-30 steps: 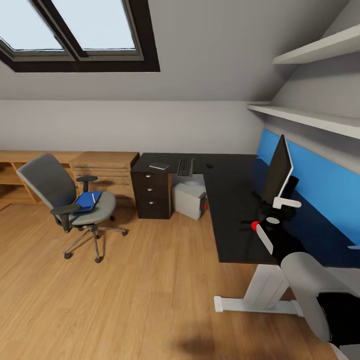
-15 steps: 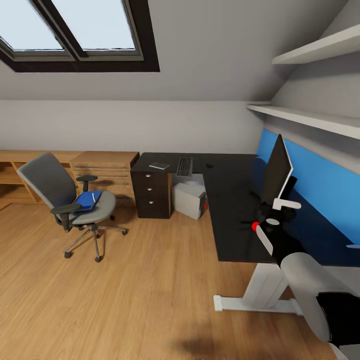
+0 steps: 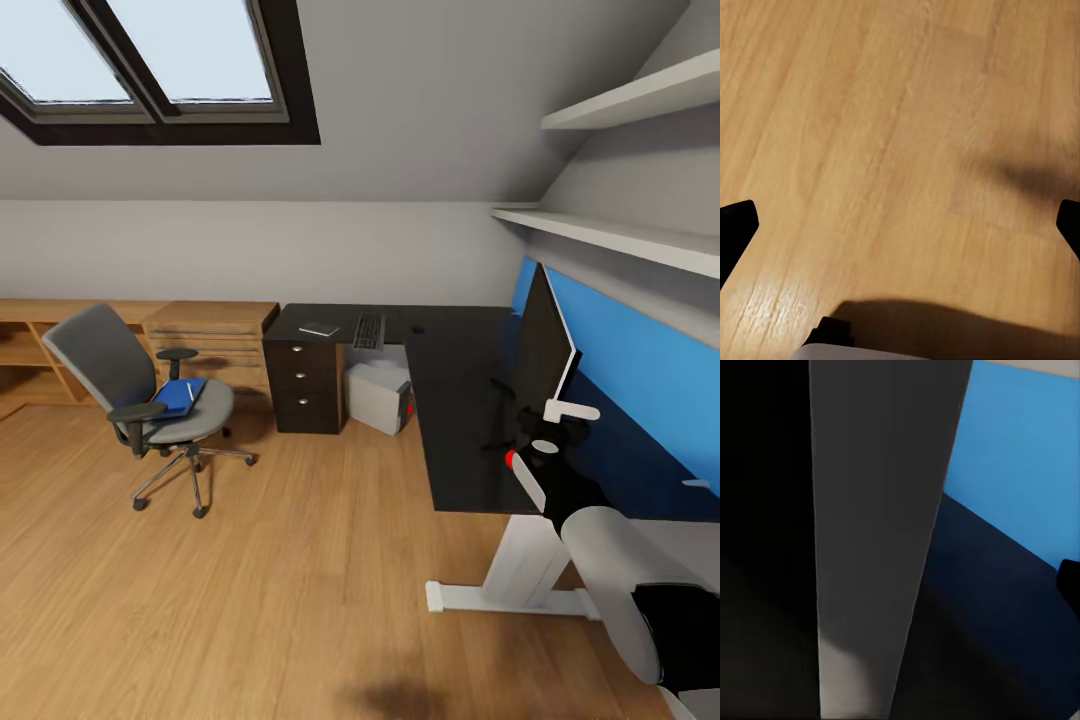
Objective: In the bedroom, organize the workspace by keeping the computer under the desk, ensuring the monitor is on the desk, placing the keyboard on the desk next to the monitor, placing the mouse on the desk next to the keyboard, moving the folder from the swivel chair onto the desk next to the mouse, stacking the notebook on top of the folder with the pen on top of the notebook, and positioning the swivel chair next to the desk.
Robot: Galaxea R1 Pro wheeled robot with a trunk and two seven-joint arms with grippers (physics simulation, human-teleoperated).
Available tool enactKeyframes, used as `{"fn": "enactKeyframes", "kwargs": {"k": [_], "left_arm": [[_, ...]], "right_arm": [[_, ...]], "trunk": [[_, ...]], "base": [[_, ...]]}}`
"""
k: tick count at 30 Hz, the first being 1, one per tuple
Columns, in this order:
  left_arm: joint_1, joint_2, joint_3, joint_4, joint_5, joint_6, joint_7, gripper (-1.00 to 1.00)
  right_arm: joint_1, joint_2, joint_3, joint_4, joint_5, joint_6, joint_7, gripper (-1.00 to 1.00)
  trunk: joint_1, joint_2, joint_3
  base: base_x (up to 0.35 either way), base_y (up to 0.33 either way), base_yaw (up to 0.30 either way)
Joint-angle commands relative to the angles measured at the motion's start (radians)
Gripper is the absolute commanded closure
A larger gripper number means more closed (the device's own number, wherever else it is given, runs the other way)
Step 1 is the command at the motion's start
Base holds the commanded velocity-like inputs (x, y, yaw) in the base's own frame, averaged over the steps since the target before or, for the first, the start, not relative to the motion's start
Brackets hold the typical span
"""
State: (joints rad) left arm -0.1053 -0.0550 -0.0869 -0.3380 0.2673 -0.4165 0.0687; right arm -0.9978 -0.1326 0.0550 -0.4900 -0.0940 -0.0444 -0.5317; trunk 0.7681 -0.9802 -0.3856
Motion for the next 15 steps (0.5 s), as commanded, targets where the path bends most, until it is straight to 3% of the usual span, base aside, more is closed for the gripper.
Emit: {"fn": "enactKeyframes", "kwargs": {"k": [1, 8, 15], "left_arm": [[-0.001, 0.000, -0.008, 0.000, 0.006, -0.004, 0.007, -1.00], [-0.001, 0.001, -0.009, 0.000, 0.006, -0.004, 0.007, -1.00], [-0.001, 0.001, -0.008, 0.000, 0.006, -0.004, 0.007, -1.00]], "right_arm": [[-0.001, -0.001, 0.006, 0.000, -0.010, -0.005, -0.004, -1.00], [-0.001, -0.001, 0.005, 0.001, -0.010, -0.005, -0.002, -1.00], [-0.001, -0.001, 0.006, 0.006, -0.009, -0.005, -0.002, -1.00]], "trunk": [[0.000, -0.001, -0.001], [0.000, -0.001, -0.001], [0.000, -0.001, -0.001]], "base": [[-0.012, -0.006, 0.000], [-0.124, -0.121, 0.000], [-0.034, -0.035, 0.000]]}}
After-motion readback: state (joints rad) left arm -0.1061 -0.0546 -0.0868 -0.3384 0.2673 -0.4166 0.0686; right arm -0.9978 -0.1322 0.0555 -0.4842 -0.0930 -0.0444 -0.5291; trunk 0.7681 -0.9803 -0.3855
